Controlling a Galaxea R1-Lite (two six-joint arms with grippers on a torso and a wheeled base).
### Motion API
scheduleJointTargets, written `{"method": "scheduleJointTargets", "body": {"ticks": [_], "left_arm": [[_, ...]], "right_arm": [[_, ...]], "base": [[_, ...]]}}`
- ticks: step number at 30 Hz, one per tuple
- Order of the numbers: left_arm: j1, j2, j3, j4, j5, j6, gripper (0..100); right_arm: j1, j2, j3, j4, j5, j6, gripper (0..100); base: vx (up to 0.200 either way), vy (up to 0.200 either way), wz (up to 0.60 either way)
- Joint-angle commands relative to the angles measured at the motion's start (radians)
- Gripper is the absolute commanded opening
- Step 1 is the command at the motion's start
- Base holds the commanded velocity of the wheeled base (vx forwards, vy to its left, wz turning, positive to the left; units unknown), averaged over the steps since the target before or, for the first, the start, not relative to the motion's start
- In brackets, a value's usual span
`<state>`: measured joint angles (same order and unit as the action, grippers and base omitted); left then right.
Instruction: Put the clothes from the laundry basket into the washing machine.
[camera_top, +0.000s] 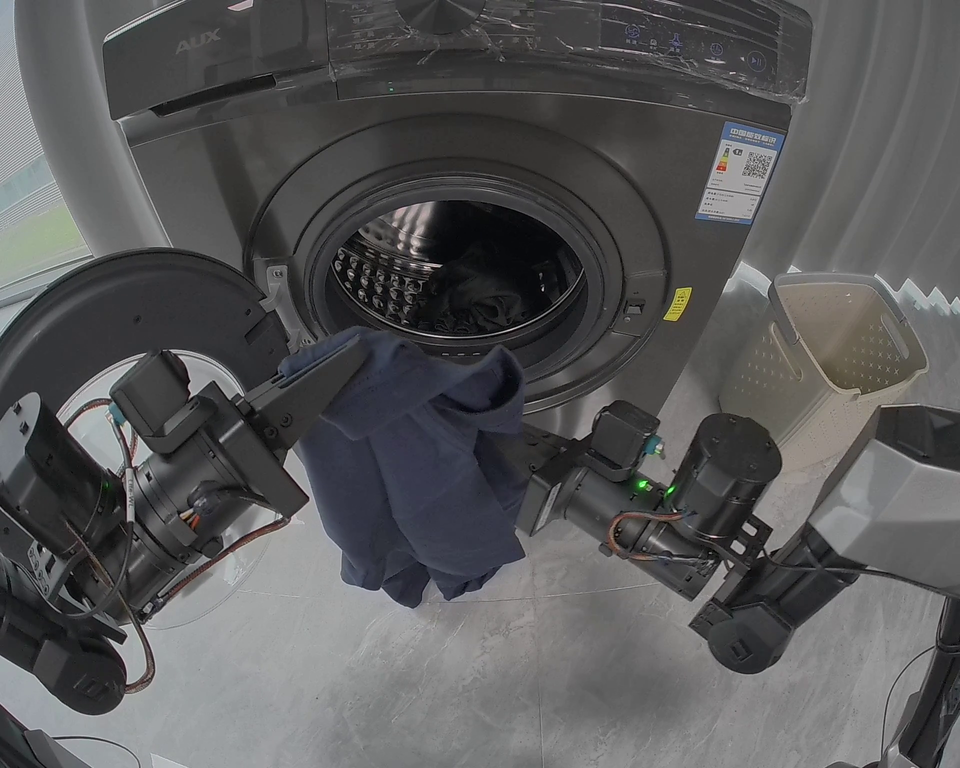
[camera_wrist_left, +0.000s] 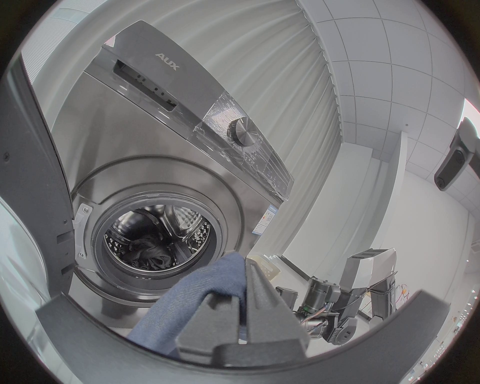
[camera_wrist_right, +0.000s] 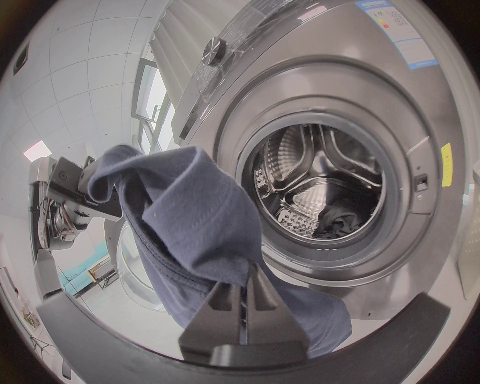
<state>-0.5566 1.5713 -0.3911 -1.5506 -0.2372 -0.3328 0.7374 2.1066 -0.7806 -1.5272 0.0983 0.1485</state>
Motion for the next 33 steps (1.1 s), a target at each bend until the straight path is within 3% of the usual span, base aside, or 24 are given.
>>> {"method": "scheduleJointTargets", "body": {"ticks": [1,4,12,14,15,16,23,33], "left_arm": [[0.02,0.001,-0.003,0.0,-0.001,-0.002,0],[0.027,-0.002,-0.006,0.0,-0.002,-0.003,0],[0.017,-0.01,0.008,0.0,-0.007,0.0,0],[0.015,-0.011,0.014,0.0,-0.016,0.0,0],[0.014,-0.016,0.029,0.0,-0.043,-0.002,0],[0.014,-0.017,0.04,0.001,-0.074,-0.006,100],[0.015,0.05,0.093,0.0,-0.083,-0.014,100],[-0.022,0.223,0.116,0.0,-0.08,0.024,100]], "right_arm": [[-0.027,-0.068,0.058,-0.002,0.0,-0.001,0],[-0.03,-0.08,0.095,-0.004,-0.002,-0.001,0],[-0.021,-0.082,0.073,-0.002,-0.009,0.0,0],[-0.018,-0.086,0.069,-0.002,-0.023,0.0,0],[-0.015,-0.099,0.061,-0.002,-0.032,0.0,0],[-0.013,-0.111,0.058,-0.002,-0.034,0.002,0],[0.013,-0.206,0.081,0.006,-0.038,0.008,0],[0.02,-0.252,0.081,0.016,-0.049,0.005,0]], "base": [[0.0,0.0,0.0],[0.0,0.0,0.0],[0.0,0.0,0.0],[0.0,0.0,0.0],[0.0,0.0,0.0],[0.0,0.0,0.0],[0.0,0.0,0.0],[0.0,0.0,0.0]]}}
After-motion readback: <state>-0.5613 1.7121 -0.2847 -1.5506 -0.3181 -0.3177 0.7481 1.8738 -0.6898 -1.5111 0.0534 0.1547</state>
